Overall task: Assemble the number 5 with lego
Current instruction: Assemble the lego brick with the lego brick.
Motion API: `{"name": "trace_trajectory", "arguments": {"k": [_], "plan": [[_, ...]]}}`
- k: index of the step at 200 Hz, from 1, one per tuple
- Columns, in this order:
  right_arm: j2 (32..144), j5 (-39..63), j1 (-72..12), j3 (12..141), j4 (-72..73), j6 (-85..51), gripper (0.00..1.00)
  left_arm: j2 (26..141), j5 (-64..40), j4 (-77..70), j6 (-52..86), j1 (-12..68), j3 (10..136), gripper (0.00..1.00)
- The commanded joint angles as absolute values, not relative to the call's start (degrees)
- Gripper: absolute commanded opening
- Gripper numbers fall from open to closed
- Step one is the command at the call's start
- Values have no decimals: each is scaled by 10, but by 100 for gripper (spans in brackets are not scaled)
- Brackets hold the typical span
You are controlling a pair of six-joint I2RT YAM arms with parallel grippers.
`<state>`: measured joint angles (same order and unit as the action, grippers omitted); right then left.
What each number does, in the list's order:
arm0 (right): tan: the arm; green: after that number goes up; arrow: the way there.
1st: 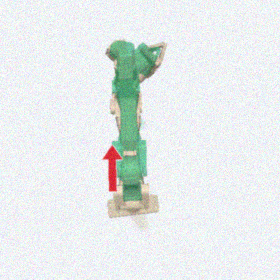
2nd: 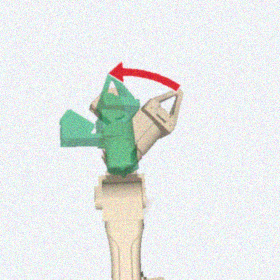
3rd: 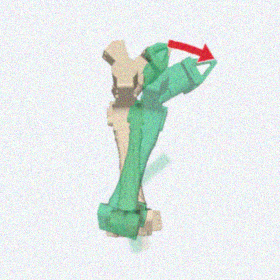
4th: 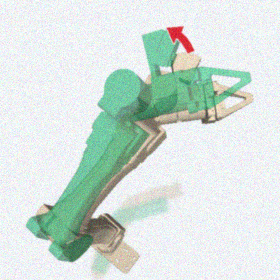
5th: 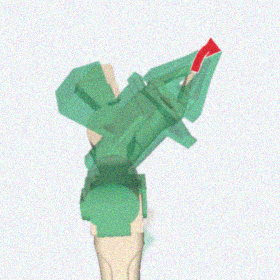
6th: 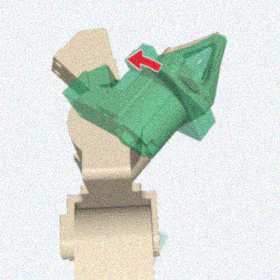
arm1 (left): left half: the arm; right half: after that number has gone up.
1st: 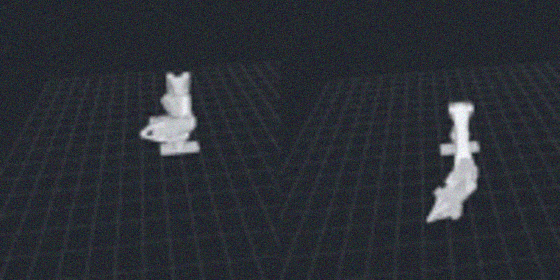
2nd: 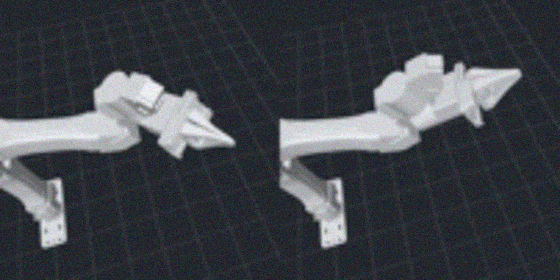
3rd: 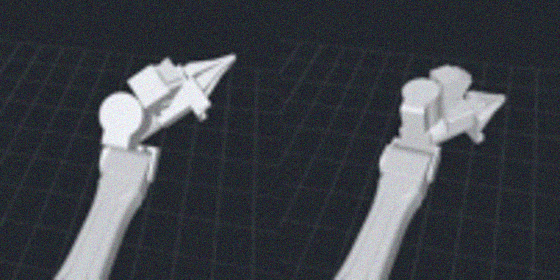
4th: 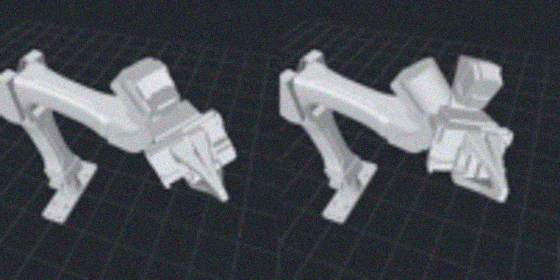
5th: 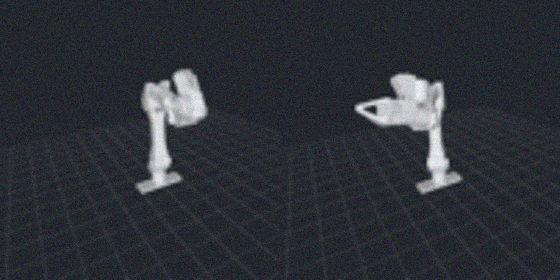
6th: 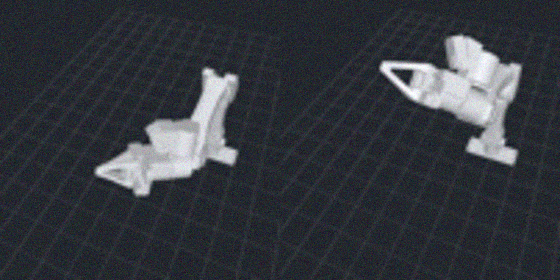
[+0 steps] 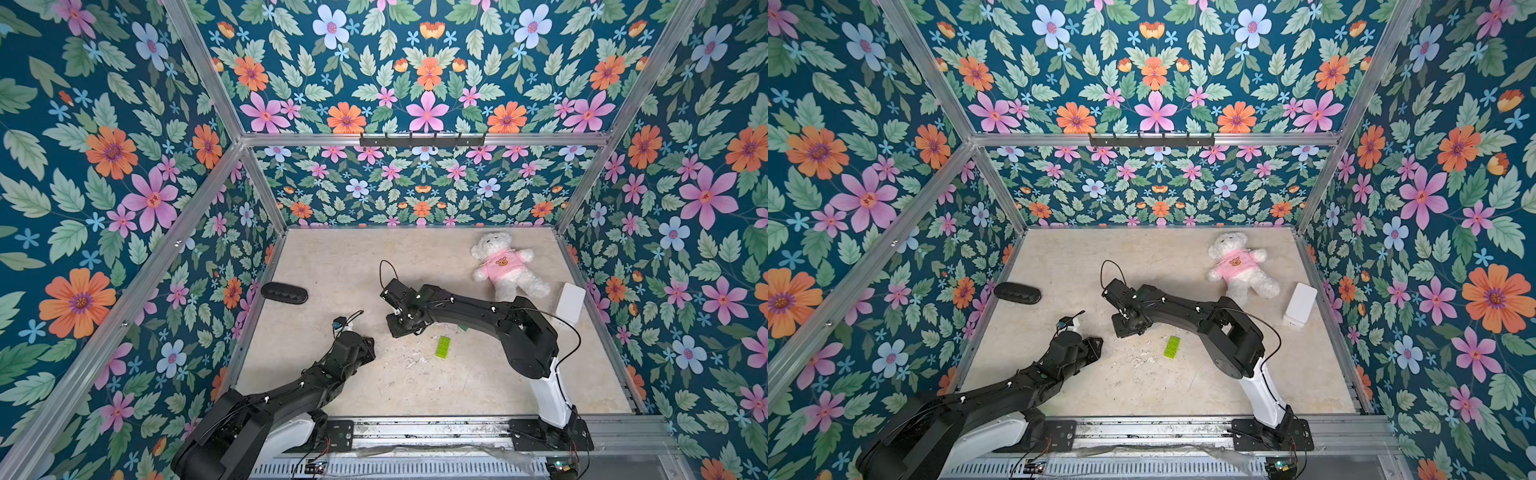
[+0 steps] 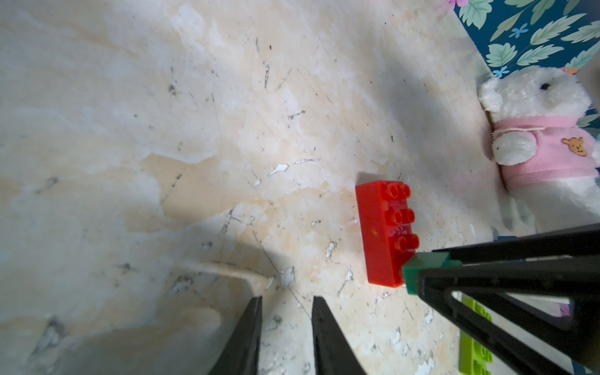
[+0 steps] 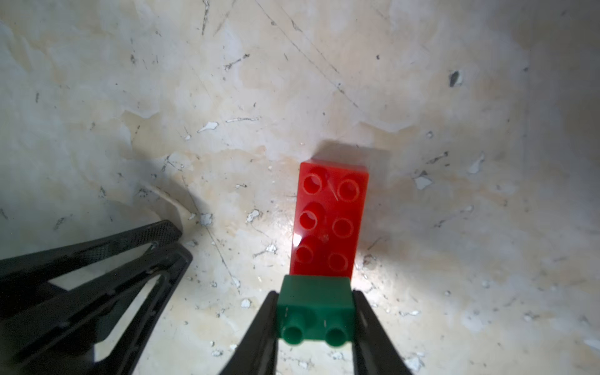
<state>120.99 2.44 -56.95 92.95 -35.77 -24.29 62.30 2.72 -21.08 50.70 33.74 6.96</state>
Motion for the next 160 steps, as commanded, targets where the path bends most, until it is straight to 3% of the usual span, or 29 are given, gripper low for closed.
{"name": "trace_trajectory", "arguments": {"k": [1,82,160], "plan": [[1219,6,-571,930,-374,-258,32,622,25,-169,511,337,62,31],[1254,-64,-588,966,-428,-257,31,622,26,-178,513,337,50,31],[1272,-64,-592,958,-431,-239,30,625,28,-190,519,337,42,31]]}}
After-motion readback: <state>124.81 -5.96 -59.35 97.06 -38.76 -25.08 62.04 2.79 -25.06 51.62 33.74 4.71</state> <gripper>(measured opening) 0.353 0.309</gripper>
